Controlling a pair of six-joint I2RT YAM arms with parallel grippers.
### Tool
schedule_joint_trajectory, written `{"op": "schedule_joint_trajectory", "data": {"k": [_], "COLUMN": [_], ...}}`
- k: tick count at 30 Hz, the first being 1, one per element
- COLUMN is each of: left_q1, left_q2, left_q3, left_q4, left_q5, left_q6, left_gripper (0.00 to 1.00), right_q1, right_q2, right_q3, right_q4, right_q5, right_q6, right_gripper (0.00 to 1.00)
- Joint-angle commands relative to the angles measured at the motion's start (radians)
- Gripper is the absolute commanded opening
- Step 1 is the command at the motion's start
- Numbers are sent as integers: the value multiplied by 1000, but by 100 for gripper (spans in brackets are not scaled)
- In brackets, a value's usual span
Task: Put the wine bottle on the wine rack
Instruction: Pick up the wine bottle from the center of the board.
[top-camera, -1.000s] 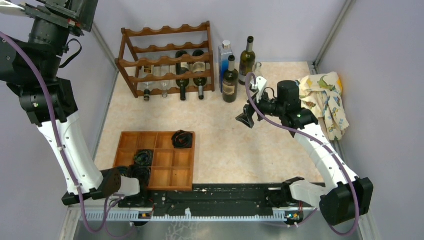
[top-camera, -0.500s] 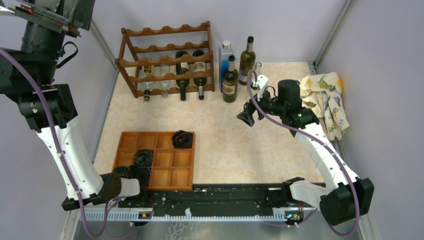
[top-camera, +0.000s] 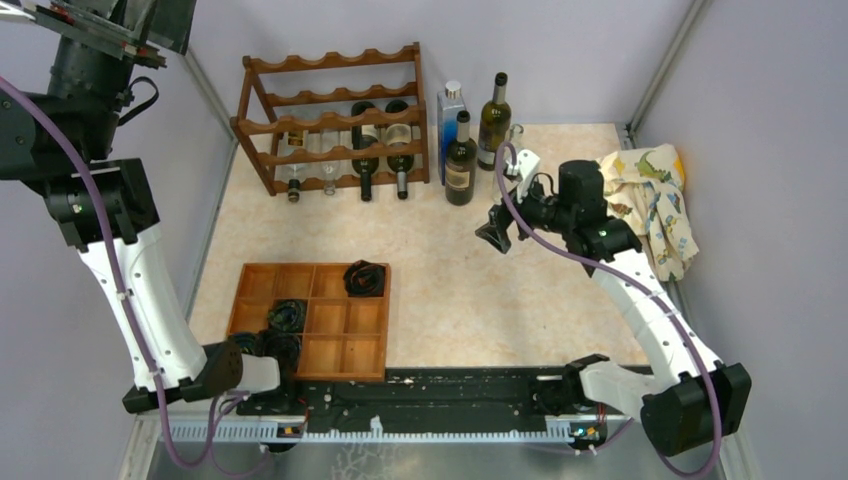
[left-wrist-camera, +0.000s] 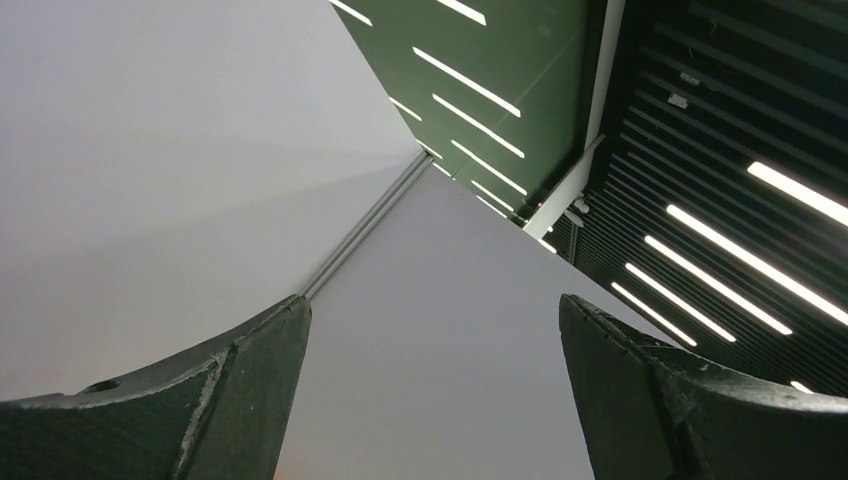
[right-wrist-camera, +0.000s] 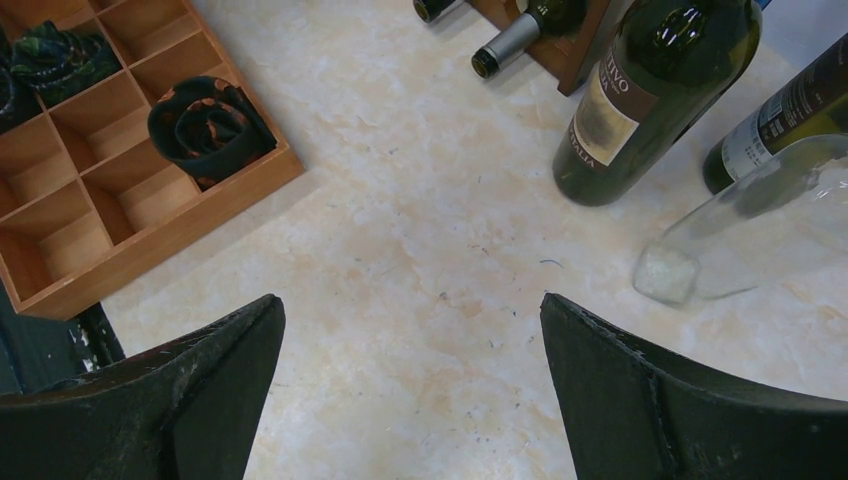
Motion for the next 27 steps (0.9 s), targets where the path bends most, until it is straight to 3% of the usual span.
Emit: {"op": "schedule_joint_trajectory", "data": {"k": [1, 6, 15, 17, 21, 24, 27], "left_q1": [-1, 0, -1, 0, 0, 0, -1], "left_q2": [43, 108, 103, 56, -112, -186, -314], "left_q3": [48, 206, 175, 58, -410, -602, -771], "left_q4": [56, 82, 112, 63, 164, 186, 50], "left_q5": [7, -15, 21, 60, 178, 328, 263], "left_q6": [-105, -109, -85, -29, 93, 314, 571], "left_gripper": [99, 99, 99, 99, 99, 99, 99], "right_q1": [2, 2, 2, 3, 2, 2, 1], "right_q2": [-31, -68, -69, -52, -29, -16, 2], "right_q3": [58, 37, 53, 85, 148, 174, 176], "right_q4": [34, 19, 27, 37, 73, 103, 157], "right_q5": [3, 4, -2, -2, -6, -3, 39], "right_q6": [-2, -22, -33, -34, -53, -51, 5], "right_gripper": [97, 98, 98, 98, 98, 98, 98]}}
